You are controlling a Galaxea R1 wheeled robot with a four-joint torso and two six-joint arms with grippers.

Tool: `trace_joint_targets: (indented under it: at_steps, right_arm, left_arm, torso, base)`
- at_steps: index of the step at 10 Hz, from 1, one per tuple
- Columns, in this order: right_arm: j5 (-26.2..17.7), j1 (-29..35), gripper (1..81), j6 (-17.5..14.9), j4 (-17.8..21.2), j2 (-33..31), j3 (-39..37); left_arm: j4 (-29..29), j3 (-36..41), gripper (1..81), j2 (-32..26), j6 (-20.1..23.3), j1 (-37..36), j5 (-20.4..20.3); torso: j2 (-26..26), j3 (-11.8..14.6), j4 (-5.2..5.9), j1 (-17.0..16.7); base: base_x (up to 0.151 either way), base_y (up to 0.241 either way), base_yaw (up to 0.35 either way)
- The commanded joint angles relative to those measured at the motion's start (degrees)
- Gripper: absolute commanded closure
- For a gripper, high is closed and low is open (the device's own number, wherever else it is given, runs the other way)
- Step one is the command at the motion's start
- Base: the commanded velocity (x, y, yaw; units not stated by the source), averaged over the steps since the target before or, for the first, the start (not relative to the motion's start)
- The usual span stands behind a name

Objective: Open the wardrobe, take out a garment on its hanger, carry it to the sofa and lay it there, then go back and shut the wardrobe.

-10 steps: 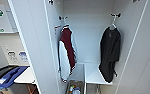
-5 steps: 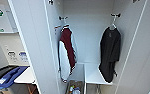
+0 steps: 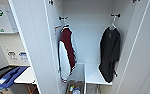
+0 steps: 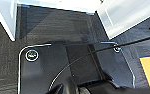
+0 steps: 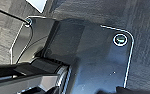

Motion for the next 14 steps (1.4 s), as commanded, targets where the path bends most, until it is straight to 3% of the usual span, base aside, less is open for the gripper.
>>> trace_joint_targets:
  at_steps: [1, 3, 4, 6, 8, 10, 11, 12, 13, 14]
  right_arm:
    - [-1.1, 0.4, 1.0, 0.2, 10.3, 0.6, 0.4]
    - [-5.0, -0.2, 1.0, -0.2, 10.4, 1.6, -0.2]
    - [-5.6, -0.4, 1.0, -0.6, 10.5, 2.1, -0.2]
    - [-5.7, -0.9, 1.0, -3.8, 12.4, 2.4, -0.2]
    - [-5.7, -0.7, 1.0, -12.9, 19.9, 2.6, -0.2]
    - [-5.6, -0.2, 1.0, -27.7, 32.6, 2.4, -0.4]
    - [-5.7, 0.2, 1.0, -33.0, 37.7, 2.4, -0.4]
    - [-5.6, 0.4, 1.0, -35.6, 40.7, 2.5, -0.4]
    - [-5.7, 0.5, 1.0, -35.6, 41.1, 2.8, -0.6]
    - [-5.7, 0.6, 1.0, -35.5, 41.1, 2.9, -0.8]
  left_arm:
    - [-0.5, 0.1, 1.0, 0.7, -0.5, -2.7, 4.7]
    - [-0.5, 0.0, 1.0, 1.5, -0.4, -0.8, 5.1]
    - [-0.5, 0.0, 1.0, 1.9, -0.4, -0.5, 7.2]
    - [-0.6, 0.0, 1.0, 3.4, -0.6, -0.5, 16.3]
    - [-0.5, 0.3, 1.0, 2.7, -0.4, -0.7, 16.4]
    - [-0.2, 0.3, 1.0, 3.1, -0.5, -0.7, 16.4]
    - [-0.4, 0.0, 1.0, 3.5, 0.0, -0.7, 17.1]
    - [-0.6, 0.0, 1.0, 3.3, 2.0, -0.8, 17.1]
    - [-4.8, 0.0, 1.0, 3.4, 9.2, -0.8, 17.0]
    - [-16.0, 0.0, 1.0, 3.3, 22.1, -0.9, 16.3]
  torso:
    - [0.0, 0.0, 0.00, 0.0]
    - [0.0, 0.0, 0.00, 0.0]
    - [0.0, 0.0, 0.00, 0.0]
    - [0.0, 0.0, 0.00, 0.0]
    - [0.0, 0.0, 0.00, 0.0]
    - [0.0, 0.1, 0.00, 0.0]
    - [0.0, 0.1, 0.00, 0.0]
    - [0.0, 0.1, 0.00, 0.0]
    - [0.0, 0.1, 0.00, 0.0]
    - [0.0, 0.1, 0.00, 0.0]
  base:
    - [0.000, 0.000, 0.000]
    - [0.000, 0.000, 0.000]
    - [0.000, 0.000, 0.000]
    - [0.000, 0.000, 0.000]
    - [0.000, 0.000, 0.000]
    - [0.000, 0.000, 0.000]
    - [0.000, 0.000, 0.000]
    - [0.000, 0.000, 0.000]
    - [0.000, 0.000, 0.000]
    - [0.000, 0.000, 0.000]
